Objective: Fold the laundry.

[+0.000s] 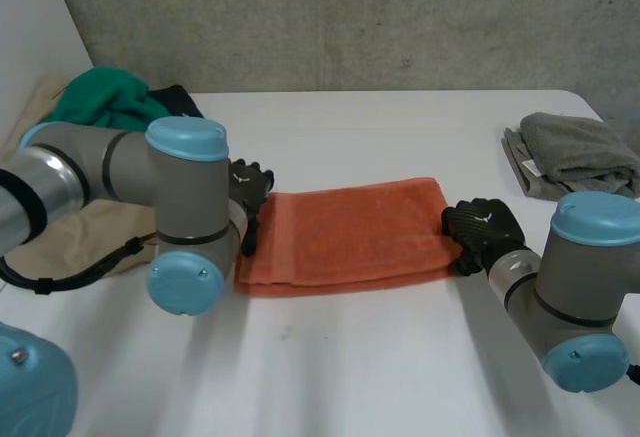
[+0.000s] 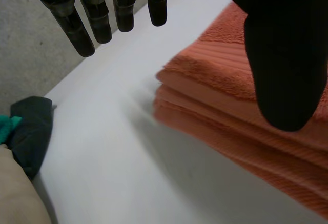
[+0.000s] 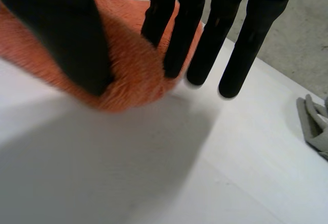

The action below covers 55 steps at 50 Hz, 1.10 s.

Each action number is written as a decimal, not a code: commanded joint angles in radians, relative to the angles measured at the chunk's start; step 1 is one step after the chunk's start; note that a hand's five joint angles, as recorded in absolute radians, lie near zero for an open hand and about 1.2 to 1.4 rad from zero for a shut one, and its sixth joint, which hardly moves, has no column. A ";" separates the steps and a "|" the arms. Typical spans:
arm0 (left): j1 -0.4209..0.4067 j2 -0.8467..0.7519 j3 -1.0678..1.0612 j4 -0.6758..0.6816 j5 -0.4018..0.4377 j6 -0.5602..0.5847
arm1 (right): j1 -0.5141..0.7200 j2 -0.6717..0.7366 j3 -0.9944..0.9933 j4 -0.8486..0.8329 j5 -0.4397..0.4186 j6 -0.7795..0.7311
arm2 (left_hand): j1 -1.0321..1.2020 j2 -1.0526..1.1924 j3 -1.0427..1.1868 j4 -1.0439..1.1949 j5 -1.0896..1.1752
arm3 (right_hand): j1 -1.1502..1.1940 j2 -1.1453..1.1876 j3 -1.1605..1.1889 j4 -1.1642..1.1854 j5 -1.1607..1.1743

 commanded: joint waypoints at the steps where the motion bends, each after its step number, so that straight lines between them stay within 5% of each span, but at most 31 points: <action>1: 0.008 0.090 -0.049 0.008 0.014 -0.038 | -0.035 -0.032 0.029 -0.035 -0.003 -0.026 | -0.013 -0.022 -0.029 -0.016 -0.050 | 0.410 0.317 0.342 0.348 0.364; 12: 0.047 0.254 -0.142 0.014 0.052 -0.079 | -0.176 -0.233 0.112 -0.024 -0.041 -0.318 | -0.013 -0.022 -0.029 -0.016 -0.050 | 0.410 0.317 0.342 0.348 0.364; 20: 0.075 0.334 -0.204 0.021 0.071 -0.109 | 0.072 -0.178 0.020 -0.091 -0.141 -0.422 | -0.013 -0.022 -0.029 -0.016 -0.050 | 0.410 0.317 0.342 0.348 0.364; 28: 0.093 0.394 -0.279 0.024 0.075 -0.152 | 0.247 -0.100 0.058 -0.087 -0.366 -0.482 | -0.013 -0.022 -0.029 -0.016 -0.050 | 0.410 0.317 0.342 0.348 0.364; 29: 0.095 0.399 -0.288 0.029 0.078 -0.156 | 0.247 -0.094 0.058 -0.084 -0.374 -0.488 | -0.013 -0.022 -0.029 -0.016 -0.050 | 0.284 0.192 0.217 0.223 0.239; 30: 0.095 0.400 -0.290 0.032 0.080 -0.158 | 0.244 -0.089 0.046 -0.085 -0.367 -0.502 | -0.013 -0.022 -0.029 -0.016 -0.050 | -0.356 -0.449 -0.424 -0.418 -0.402; 32: 0.095 0.400 -0.290 0.038 0.081 -0.158 | 0.238 -0.091 0.018 -0.081 -0.336 -0.504 | -0.013 -0.022 -0.029 -0.016 -0.050 | -0.796 -0.888 -0.863 -0.858 -0.841; 37: 0.083 0.383 -0.242 0.049 0.085 -0.152 | 0.186 -0.124 -0.055 -0.035 -0.212 -0.285 | -0.013 -0.022 -0.029 -0.016 -0.050 | -0.812 -0.905 -0.879 -0.874 -0.857; 46: 0.001 0.281 -0.034 0.034 0.107 -0.185 | -0.015 -0.247 -0.106 0.098 -0.187 0.281 | -0.013 -0.022 -0.029 -0.016 -0.050 | -0.812 -0.905 -0.879 -0.874 -0.857; 55: -0.164 0.065 0.229 -0.115 0.204 -0.311 | -0.110 -0.168 -0.226 0.306 -0.250 0.314 | -0.013 -0.022 -0.029 -0.016 -0.050 | -0.812 -0.905 -0.879 -0.874 -0.857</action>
